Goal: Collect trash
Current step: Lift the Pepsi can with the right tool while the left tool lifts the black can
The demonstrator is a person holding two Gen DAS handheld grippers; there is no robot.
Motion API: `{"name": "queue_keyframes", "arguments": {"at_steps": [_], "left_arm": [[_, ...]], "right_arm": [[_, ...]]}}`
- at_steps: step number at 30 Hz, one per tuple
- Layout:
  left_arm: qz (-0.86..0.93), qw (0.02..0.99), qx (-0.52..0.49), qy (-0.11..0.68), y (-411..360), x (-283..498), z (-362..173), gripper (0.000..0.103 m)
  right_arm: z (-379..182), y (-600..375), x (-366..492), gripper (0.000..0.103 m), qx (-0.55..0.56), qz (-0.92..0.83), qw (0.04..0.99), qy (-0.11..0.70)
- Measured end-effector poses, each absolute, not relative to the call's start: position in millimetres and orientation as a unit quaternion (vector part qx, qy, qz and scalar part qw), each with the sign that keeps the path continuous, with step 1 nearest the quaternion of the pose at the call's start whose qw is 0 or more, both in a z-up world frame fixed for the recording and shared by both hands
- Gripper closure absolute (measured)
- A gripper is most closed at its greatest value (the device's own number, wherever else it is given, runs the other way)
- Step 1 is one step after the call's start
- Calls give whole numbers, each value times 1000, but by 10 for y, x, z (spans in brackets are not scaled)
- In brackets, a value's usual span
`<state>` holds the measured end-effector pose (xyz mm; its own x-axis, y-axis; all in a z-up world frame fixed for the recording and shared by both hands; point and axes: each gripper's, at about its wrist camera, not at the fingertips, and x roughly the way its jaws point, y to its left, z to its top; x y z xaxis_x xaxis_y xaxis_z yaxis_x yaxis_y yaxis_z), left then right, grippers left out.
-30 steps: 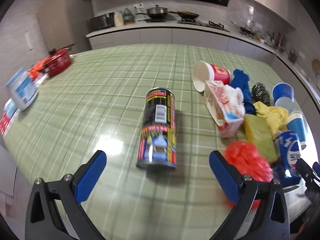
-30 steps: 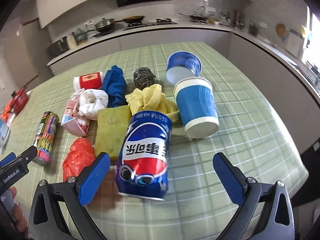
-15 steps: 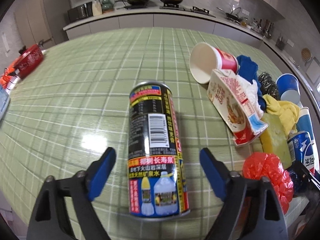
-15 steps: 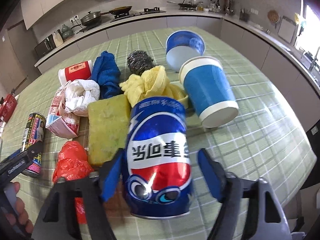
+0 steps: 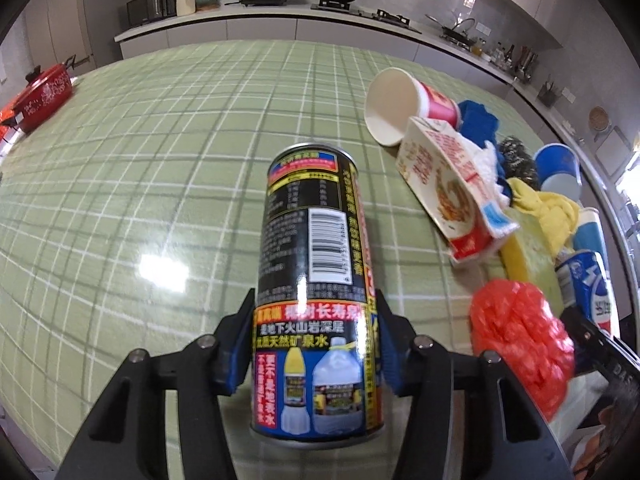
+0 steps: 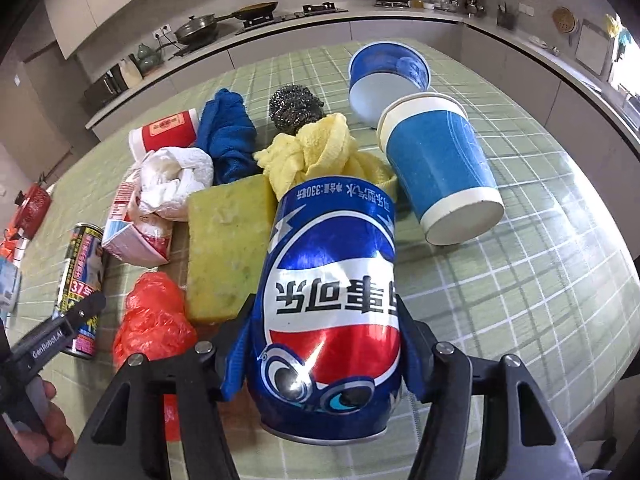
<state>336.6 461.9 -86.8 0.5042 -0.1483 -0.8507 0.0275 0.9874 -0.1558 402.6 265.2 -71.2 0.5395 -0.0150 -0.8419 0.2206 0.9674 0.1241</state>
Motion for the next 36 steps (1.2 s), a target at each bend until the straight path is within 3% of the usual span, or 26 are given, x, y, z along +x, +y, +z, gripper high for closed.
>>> {"name": "queue_keyframes", "arguments": {"at_steps": [12,18,36], "left_arm": [[-34,859,-50,508,4519,3373,-815,46],[-37,864,-60,499,4401,3467,-788,49],[-14,892,-52,449,3994,3063,-440,49]], "right_arm": [[-742,2600,3970,39,103,-54,871,478],[-736,2568,3950,39,114,-38,872,474],[-351,2233,3682,39,78,2,897,434]]}}
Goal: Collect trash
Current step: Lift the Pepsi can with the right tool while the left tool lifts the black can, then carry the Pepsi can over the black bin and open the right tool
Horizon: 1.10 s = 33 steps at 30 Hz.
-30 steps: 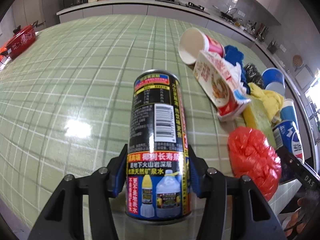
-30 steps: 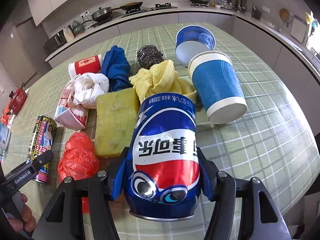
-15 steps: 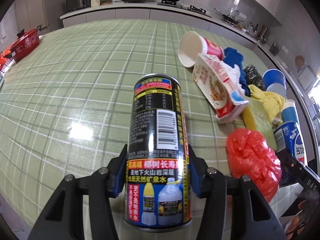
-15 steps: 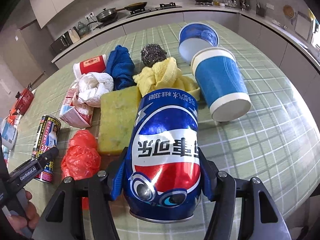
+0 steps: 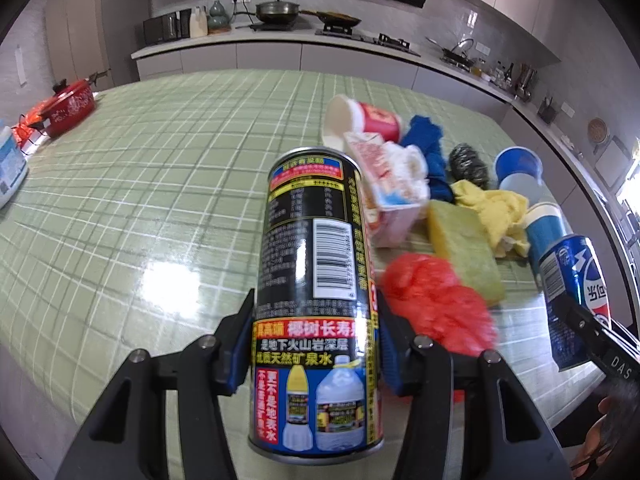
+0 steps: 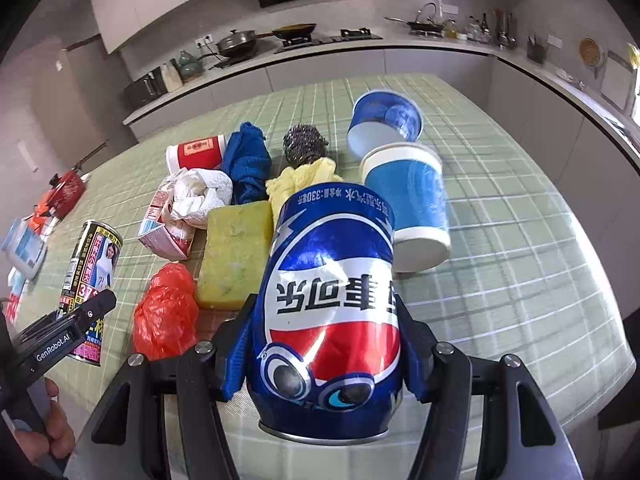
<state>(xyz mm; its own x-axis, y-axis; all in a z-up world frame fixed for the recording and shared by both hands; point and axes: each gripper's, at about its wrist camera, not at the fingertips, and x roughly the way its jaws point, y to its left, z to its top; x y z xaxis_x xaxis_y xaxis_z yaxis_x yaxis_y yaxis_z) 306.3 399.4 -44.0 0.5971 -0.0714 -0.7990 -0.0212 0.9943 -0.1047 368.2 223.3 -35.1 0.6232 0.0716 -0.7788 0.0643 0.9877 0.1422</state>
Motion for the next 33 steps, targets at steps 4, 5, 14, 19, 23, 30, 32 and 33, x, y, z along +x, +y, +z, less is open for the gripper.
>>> {"name": "queue_keyframes", "arguments": {"at_steps": [4,5,14,19,23,30,32,33], "left_arm": [[-9,900,-54,433,3713,2904,-295,49],[-12,901,-55,430,3620,2874,-259,49],[-114,902,-39,415,2595,2810,-120,49],[-172,889,-32,424,2052,2914,-263,49],[-190,883,-18,429,1580,2896,-311,49],[-183,887,-10,423,704,2933,-298,49],[-179,885,-19,430,360,2967,-321,49],[-178,884,-20,432,232,2973,-336,49]], "right_arm": [[-276,1983,3599,39,73,18,902,425],[-250,1896,3571,39,72,19,903,423],[-38,896,3239,40,109,-43,912,392],[-121,318,3068,40,136,-88,902,401],[-165,-118,2975,40,173,-85,900,390],[-108,-1249,2975,40,168,-95,912,362],[-249,-1764,3072,40,161,-96,906,379],[-337,-1933,3119,40,161,-94,902,390]]}}
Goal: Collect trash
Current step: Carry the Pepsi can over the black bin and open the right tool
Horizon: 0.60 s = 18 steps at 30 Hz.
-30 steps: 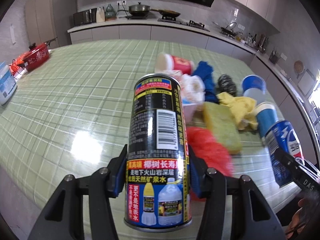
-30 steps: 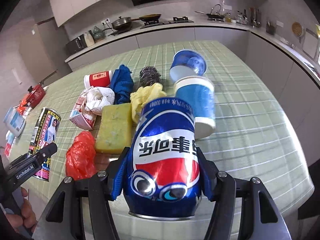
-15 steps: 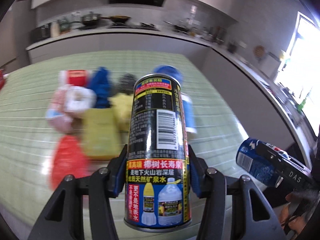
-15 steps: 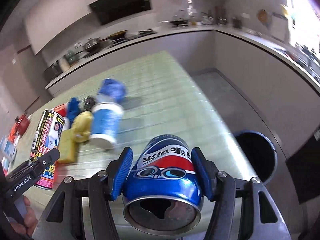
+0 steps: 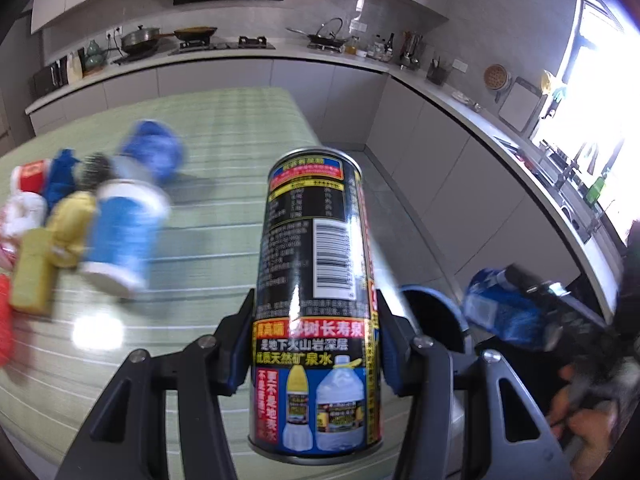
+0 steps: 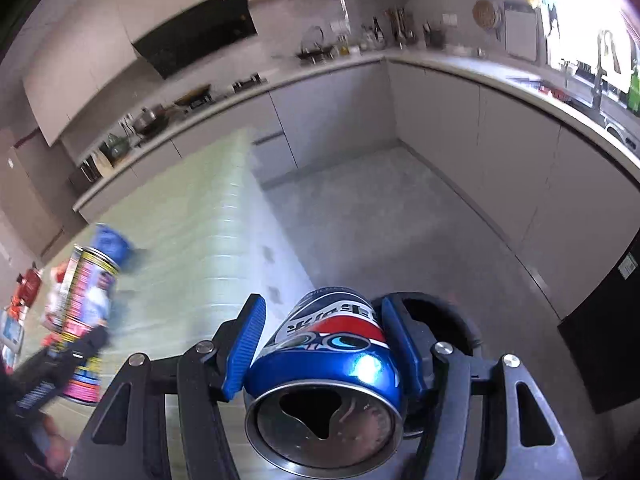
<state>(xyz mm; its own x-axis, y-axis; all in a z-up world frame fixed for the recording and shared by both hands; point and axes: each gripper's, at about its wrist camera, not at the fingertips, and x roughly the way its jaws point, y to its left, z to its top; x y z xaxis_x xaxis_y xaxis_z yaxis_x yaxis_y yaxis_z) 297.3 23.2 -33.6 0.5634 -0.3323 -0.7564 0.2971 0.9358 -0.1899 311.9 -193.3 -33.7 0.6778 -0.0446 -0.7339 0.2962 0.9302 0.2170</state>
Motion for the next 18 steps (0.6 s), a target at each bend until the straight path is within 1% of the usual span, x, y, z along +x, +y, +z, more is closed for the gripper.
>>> {"name": "queue_keyframes", "arguments": {"at_steps": [4,10,12,16,18], "left_arm": [[-180,878,-27,442,-360,3015,-430,49],[-193,861,-22,470,-948,3072,-690,49],[-195,852,-18,486,-1083,3092,-821,49],[-186,833,-11,521,-1249,3126,-1117,49],[-174,820,-4,545,-1287,3163,-1310,49]], "right_arm": [[-898,-2588,3367,40,170,-74,873,452],[-1420,-2885,3614,39,188,-27,843,503],[-1527,-2955,3615,36,182,-23,838,515],[-1589,-3148,3571,28,174,-42,841,511],[-1590,-3241,3542,28,180,-50,839,510]]}}
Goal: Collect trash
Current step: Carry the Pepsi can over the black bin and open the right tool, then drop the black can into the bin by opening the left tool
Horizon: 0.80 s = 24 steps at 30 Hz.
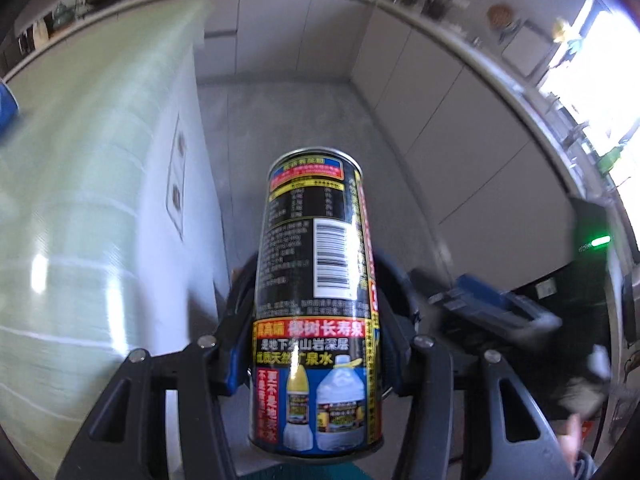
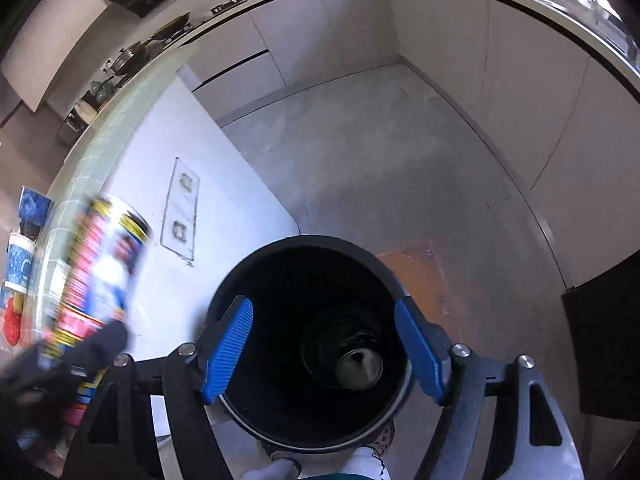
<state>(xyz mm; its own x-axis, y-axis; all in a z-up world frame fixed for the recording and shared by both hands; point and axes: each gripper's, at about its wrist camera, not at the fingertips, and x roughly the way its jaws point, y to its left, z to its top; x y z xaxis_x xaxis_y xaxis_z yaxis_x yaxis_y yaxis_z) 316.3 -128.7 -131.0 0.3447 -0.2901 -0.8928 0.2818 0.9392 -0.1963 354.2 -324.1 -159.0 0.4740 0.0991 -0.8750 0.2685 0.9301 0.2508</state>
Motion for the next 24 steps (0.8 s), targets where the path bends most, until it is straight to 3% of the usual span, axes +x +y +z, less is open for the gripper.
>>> {"name": "queue_keyframes", "arguments": {"at_steps": [3,5,13,19,24], "left_arm": [[-166,812,27,559,-1376,3173,-1492,41],[-162,799,40,577,-1437,3178,-1560,28],[-155,835,33,527,-1303,3109,-914,26],[-157,864,18,478,-807,2962,-261,25],[-130,883,0,451,-132,2927,-16,23]], "right_arm": [[-1496,-3335,3446,28,180,-68,848,494],[-1436,-3349,3402,28,174,-71,851,491],[-1162,-3322,3209,28,165,-80,862,473],[-779,-3010,3174,28,153,-76,877,448],[-395,-2428,3179,28,141,-54,894,423]]}}
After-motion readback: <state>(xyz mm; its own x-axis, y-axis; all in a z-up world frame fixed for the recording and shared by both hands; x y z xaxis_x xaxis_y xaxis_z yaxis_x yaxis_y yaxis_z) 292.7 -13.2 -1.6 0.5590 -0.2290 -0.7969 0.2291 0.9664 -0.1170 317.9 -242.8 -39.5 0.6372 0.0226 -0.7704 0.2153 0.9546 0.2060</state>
